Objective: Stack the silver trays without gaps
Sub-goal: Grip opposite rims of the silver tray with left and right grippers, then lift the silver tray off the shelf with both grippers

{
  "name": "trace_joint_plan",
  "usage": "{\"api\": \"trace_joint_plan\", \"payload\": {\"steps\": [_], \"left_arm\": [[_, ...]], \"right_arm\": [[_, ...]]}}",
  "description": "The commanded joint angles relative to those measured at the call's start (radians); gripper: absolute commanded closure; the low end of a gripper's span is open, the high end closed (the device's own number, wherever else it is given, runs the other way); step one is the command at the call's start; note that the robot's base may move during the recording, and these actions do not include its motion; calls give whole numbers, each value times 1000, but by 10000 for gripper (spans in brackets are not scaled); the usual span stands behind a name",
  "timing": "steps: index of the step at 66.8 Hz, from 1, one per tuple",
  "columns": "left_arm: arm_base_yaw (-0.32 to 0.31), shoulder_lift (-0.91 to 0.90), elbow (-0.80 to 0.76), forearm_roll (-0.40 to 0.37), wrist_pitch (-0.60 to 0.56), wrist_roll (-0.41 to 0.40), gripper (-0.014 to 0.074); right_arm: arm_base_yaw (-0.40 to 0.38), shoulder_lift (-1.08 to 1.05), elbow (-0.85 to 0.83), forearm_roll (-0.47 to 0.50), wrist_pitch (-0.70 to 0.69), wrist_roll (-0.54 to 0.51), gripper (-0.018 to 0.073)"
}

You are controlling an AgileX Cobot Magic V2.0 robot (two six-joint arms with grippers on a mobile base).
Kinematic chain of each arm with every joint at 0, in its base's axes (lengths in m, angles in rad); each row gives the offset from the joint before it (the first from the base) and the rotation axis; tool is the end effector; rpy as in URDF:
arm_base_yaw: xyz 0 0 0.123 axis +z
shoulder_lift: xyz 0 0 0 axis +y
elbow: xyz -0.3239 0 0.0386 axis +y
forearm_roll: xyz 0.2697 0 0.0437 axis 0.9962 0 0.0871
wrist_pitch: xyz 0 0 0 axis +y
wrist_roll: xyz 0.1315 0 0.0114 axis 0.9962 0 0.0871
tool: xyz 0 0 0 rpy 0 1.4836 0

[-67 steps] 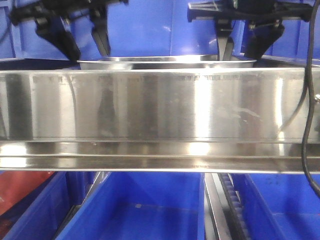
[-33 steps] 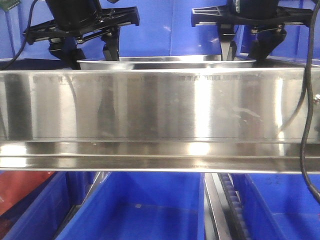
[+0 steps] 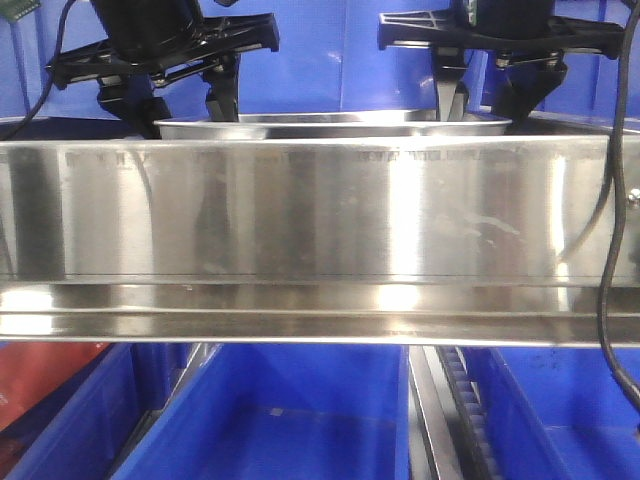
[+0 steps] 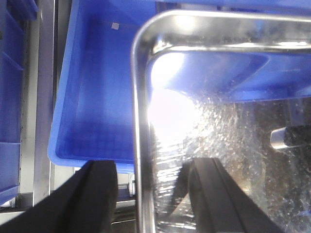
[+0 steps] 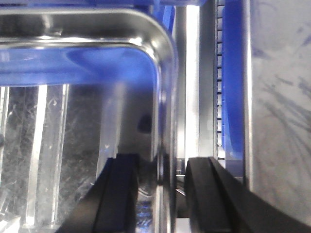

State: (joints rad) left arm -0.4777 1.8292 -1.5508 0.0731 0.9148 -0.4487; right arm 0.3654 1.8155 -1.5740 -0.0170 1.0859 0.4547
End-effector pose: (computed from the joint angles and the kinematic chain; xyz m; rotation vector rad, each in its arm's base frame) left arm 0.4036 -0.2003 0.2764 0.0805 2.6876 -0.2019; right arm 0.4033 0.1522 0.2810 0.1185 2.8247 0.1668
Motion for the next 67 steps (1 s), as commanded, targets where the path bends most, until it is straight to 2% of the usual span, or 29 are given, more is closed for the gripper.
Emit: {"api": "trace_joint_plan", "payload": {"steps": [1, 7, 19, 22, 38, 48, 56, 67], "left_arm": [[-5, 8, 3, -3, 34, 2, 354], [-5, 8, 3, -3, 38, 2, 398], [-5, 8, 3, -3, 39, 2, 584], [-5, 8, 3, -3, 39, 2, 625], [-5, -10, 1, -3, 66, 2, 610], [-5, -73, 1, 1, 66, -13, 613], [-5, -151, 1, 14, 63, -38, 613], [-33, -244, 1, 143, 69, -118, 613]], "right_arm": [[-4, 1, -6, -4, -12, 0, 404], [-4, 1, -6, 1, -12, 0, 451], [-4, 1, -6, 7, -12, 0, 563], [-4, 1, -6, 7, -12, 0, 565], [7, -14, -6, 2, -12, 5, 565], [49, -67, -6, -89, -54, 86, 565], [93, -126, -6, -153, -60, 92, 565], [133, -209, -6, -157, -88, 123, 565]]}}
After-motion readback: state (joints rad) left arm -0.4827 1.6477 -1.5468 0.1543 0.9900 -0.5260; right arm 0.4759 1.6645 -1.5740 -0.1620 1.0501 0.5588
